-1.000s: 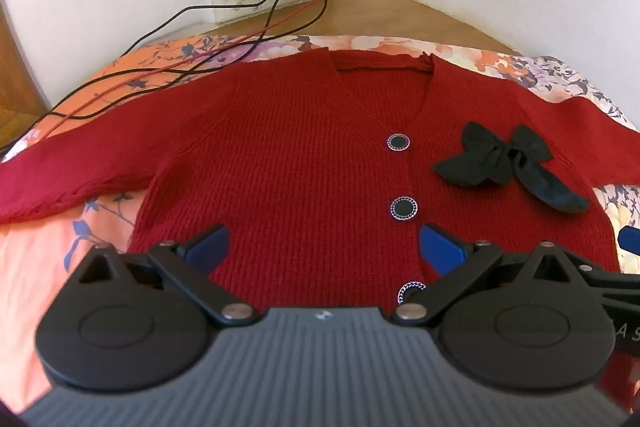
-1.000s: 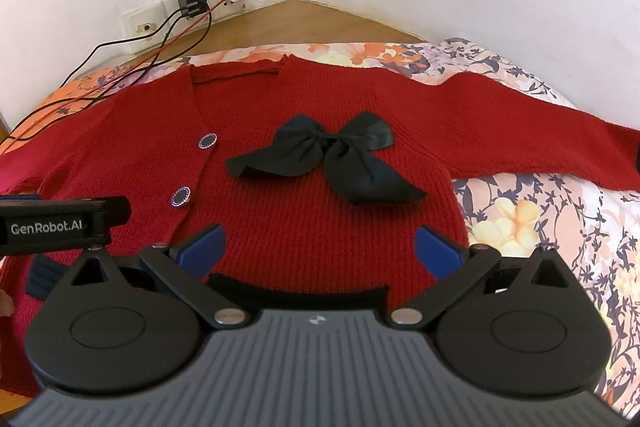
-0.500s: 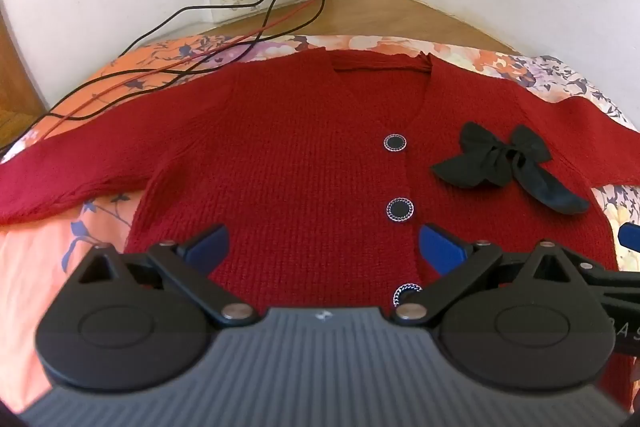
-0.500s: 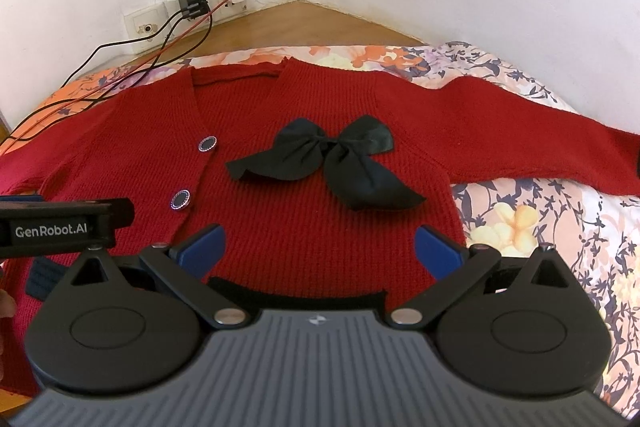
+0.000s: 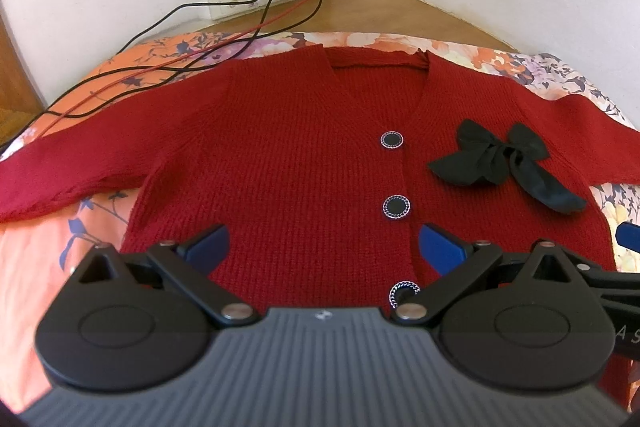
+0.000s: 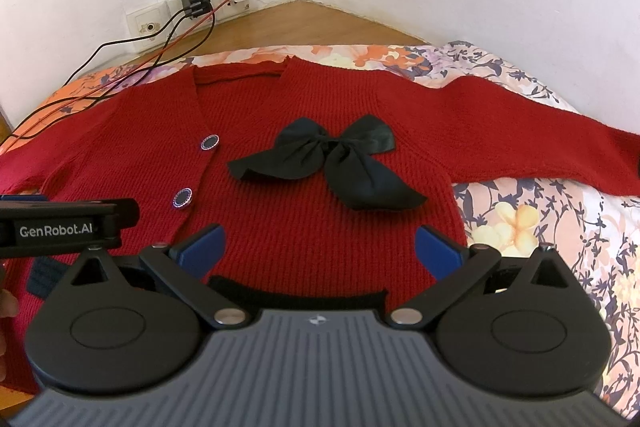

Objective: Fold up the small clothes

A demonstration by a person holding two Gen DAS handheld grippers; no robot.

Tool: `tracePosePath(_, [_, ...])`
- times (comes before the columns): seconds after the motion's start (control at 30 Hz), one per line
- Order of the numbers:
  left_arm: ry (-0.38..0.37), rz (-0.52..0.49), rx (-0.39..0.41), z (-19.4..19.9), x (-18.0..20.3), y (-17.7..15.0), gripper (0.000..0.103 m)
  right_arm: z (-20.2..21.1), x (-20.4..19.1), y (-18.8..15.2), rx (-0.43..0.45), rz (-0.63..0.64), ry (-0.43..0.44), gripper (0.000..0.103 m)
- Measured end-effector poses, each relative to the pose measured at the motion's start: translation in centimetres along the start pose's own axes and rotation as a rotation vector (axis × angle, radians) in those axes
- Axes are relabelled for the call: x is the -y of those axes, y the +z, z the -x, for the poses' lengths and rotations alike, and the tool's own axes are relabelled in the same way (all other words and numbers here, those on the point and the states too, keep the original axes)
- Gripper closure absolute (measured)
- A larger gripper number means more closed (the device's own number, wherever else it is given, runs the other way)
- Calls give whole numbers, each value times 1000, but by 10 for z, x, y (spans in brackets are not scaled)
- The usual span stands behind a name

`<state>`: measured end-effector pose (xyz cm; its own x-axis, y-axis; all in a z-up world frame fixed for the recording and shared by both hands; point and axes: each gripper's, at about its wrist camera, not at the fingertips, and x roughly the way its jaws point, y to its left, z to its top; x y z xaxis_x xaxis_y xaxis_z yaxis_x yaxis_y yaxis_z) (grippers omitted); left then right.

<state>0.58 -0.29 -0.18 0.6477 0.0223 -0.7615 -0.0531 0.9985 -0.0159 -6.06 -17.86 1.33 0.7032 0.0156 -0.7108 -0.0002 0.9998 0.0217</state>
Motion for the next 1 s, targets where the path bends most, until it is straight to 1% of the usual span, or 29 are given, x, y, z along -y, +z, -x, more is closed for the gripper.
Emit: tracePosePath(1.0, [-12,-3,-21,-3,5,-7,0,0,7,-6,-29,0,0,0])
